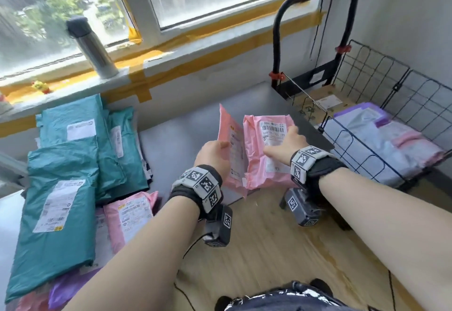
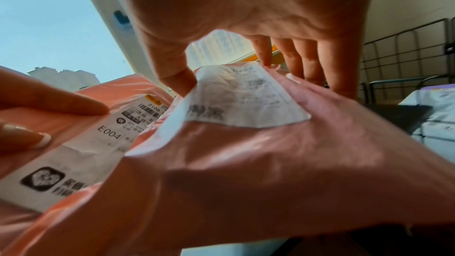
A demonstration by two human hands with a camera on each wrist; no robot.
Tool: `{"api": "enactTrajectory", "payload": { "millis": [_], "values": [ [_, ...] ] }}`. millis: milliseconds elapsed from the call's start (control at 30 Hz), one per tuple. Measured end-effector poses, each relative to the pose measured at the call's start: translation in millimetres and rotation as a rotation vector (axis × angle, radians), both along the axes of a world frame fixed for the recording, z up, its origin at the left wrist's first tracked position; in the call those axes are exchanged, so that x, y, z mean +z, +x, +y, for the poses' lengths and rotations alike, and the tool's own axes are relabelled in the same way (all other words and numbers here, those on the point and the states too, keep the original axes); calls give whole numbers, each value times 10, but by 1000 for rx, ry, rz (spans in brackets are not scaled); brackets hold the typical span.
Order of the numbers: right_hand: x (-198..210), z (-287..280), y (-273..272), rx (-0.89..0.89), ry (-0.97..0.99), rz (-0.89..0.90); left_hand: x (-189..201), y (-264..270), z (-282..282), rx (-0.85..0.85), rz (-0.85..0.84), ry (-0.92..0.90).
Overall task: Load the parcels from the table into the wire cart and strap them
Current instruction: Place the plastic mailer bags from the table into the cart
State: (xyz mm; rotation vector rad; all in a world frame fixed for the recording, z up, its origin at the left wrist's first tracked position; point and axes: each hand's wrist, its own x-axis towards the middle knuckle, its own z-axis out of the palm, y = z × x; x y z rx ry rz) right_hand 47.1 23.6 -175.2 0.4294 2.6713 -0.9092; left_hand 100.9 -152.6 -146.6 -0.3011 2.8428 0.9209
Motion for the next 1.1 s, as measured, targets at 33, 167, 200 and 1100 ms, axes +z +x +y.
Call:
{"api": "enactTrajectory", "payload": {
  "millis": [33,167,200,1100],
  "values": [
    [28,210,-33,-22,-6,8,41,-70,197,-23,14,0],
    [146,1116,-146,-103,-18,50,183,-361,1072,-129,56,12],
    [178,1342,-180,-123,-28,61,214,-431,1296,-158,73,11],
    [-289,4255,-1611,-689,-99,-130,-139,-3046,4475,-625,-63,-17]
  ]
}}
